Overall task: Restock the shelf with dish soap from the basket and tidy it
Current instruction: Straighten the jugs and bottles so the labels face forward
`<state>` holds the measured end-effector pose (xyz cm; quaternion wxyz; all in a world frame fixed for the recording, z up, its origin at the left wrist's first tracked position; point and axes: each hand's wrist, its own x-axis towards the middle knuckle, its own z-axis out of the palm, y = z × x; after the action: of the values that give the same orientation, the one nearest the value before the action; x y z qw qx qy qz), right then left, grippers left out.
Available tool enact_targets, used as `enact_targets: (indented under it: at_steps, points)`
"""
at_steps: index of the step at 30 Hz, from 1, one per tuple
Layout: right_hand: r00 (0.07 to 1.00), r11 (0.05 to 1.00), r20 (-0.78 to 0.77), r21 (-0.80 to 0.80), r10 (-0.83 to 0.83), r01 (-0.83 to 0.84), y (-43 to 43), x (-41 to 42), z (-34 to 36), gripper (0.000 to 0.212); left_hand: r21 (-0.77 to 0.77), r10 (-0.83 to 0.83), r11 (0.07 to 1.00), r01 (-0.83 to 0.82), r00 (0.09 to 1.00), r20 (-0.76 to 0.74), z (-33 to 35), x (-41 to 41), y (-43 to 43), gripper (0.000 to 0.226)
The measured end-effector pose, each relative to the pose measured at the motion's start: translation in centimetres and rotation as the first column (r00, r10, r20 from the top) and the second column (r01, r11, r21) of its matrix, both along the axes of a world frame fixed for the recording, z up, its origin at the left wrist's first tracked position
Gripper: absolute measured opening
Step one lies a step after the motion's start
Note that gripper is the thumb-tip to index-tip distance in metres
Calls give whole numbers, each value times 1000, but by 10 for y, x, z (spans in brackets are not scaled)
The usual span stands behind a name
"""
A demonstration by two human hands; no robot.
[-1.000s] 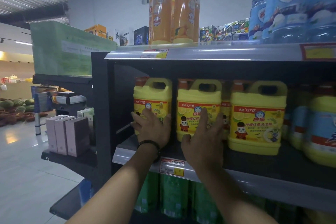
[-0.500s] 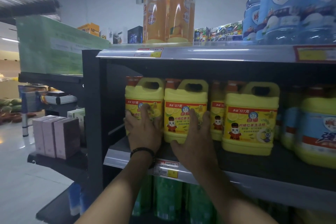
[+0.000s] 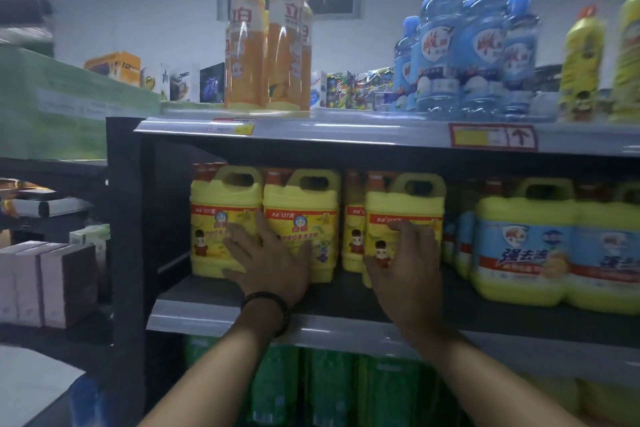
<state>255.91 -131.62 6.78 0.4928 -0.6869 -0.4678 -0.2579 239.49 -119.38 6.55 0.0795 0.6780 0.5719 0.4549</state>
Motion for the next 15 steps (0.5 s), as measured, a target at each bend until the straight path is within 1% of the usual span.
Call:
enact_targets:
  at_steps: [2, 4, 7, 9, 11, 12, 14, 15]
  points:
    - [994, 995, -41, -10, -101, 100, -10, 23, 2, 77, -51, -21, 998, 23, 999, 29, -2, 15, -5, 115]
    - [981, 990, -140, -51, -135, 129, -13, 43, 4, 91, -60, -28, 998, 31, 998, 49, -6, 21, -3, 117]
    - [949, 988, -304, -153, -80, 34, -10, 65, 3, 112, -20, -21, 1000, 21, 1000, 11, -13, 22, 1, 112]
    - [923, 984, -384, -171, -18, -52, -6, 74, 2, 118, 4, -7, 1000, 7, 1000, -7, -15, 22, -1, 109]
    - [894, 978, -444, -161, 50, -134, -3, 78, 2, 112, 14, -4, 1000, 4, 1000, -23, -16, 23, 0, 108]
    - [893, 972, -446, -178, 57, -151, -2, 78, 2, 102, 16, -5, 1000, 5, 1000, -28, -16, 22, 0, 107]
    - [908, 968, -417, -211, 36, -135, -1, 76, 3, 82, 26, 1, 1000, 0, 999, -34, -17, 22, 0, 107]
    - [916, 968, -401, -219, 22, -119, -1, 74, 3, 78, 29, 4, 1000, -3, 999, -36, -17, 22, 0, 107]
